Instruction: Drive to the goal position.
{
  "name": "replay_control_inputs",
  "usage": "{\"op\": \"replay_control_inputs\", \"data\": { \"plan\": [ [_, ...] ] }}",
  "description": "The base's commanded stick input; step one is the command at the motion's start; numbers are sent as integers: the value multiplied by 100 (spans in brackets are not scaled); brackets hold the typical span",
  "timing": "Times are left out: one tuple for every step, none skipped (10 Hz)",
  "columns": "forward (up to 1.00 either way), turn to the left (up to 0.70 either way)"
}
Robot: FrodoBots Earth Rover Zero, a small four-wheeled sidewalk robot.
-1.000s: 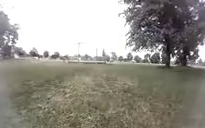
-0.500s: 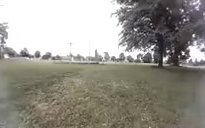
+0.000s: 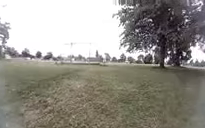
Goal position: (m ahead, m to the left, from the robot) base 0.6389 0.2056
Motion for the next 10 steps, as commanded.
{"op": "replay_control_inputs", "data": {
  "plan": [
    [50, 0],
    [50, 0],
    [50, 0],
    [50, 0],
    [50, 0],
    [50, 0],
    [50, 0],
    [50, 0],
    [50, 0],
    [50, 0]
  ]
}}
